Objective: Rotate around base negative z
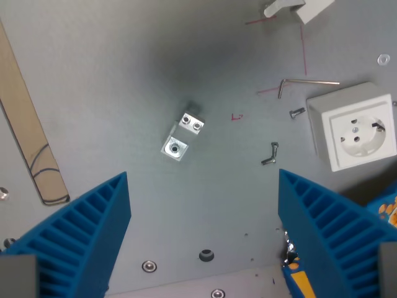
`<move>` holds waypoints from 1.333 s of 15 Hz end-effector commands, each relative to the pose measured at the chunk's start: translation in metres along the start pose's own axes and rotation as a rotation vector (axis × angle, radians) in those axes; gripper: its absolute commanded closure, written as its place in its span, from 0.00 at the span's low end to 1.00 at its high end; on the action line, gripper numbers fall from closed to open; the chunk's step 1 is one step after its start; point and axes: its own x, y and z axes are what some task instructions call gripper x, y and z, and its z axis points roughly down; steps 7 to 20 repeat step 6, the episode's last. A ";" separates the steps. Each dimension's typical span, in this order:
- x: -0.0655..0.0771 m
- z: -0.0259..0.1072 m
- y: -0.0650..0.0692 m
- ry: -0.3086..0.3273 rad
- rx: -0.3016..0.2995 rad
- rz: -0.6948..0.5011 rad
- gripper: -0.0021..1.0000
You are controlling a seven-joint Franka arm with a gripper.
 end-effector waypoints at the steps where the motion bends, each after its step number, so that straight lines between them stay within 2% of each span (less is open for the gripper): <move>1: 0.000 -0.002 0.000 0.002 0.010 0.169 0.00; 6: 0.000 -0.002 0.000 0.001 0.011 0.236 0.00; 20: 0.000 -0.002 0.000 0.001 0.011 0.236 0.00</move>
